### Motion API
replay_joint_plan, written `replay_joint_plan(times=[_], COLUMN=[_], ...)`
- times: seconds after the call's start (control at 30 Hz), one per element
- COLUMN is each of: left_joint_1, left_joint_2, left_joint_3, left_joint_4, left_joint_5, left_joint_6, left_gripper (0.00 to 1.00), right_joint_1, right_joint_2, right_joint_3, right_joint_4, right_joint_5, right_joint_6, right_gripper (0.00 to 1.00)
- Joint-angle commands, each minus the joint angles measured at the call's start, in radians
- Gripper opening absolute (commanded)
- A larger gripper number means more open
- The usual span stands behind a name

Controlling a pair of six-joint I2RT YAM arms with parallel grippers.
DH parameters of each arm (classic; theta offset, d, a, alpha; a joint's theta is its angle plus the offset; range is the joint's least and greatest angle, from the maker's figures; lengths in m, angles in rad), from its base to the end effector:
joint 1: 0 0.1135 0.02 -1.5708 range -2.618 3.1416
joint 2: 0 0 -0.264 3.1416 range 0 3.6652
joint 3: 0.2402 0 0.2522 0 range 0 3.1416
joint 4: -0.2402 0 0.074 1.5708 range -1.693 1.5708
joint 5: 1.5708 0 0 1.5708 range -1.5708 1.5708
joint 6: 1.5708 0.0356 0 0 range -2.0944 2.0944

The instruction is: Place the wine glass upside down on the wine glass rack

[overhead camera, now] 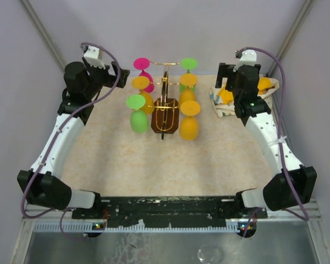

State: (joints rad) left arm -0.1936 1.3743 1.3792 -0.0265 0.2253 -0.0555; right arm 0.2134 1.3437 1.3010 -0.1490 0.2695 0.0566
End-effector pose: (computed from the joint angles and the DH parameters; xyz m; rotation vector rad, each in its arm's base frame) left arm 0.3143 -0.0697 0.4313 0.2861 1.5786 -0.3729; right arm 0.3091 0.0573 0.3996 0.0578 1.7547 -0.0408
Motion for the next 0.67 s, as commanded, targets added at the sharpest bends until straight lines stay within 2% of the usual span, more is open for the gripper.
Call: replay_joint_plan(times=[0.0,0.1,0.63], left_joint_1=[0.002,0.002,0.002], left_joint_2=[-0.037,-0.043,-0.052], left_joint_3=[-0.034,-0.046,-0.047], left_joint_4=[0.005,0.013,0.01], left_joint_5=[-0.031,-0.089,-0.15], left_joint_6=[-0.063,-0.095,-0.109], left_gripper=[1.0,1.0,1.0], right_joint_1=[-0.008,-0.008,-0.008], right_joint_2=[-0.034,-0.027,-0.035], right_joint_3=[0.007,0.01,0.008], right_joint_4=[0.041,0.043,0.051], right_joint_5=[-0.012,-0.014,-0.002], right_joint_6=[-0.002,-0.004,-0.012], right_gripper=[0.99,0.99,0.99])
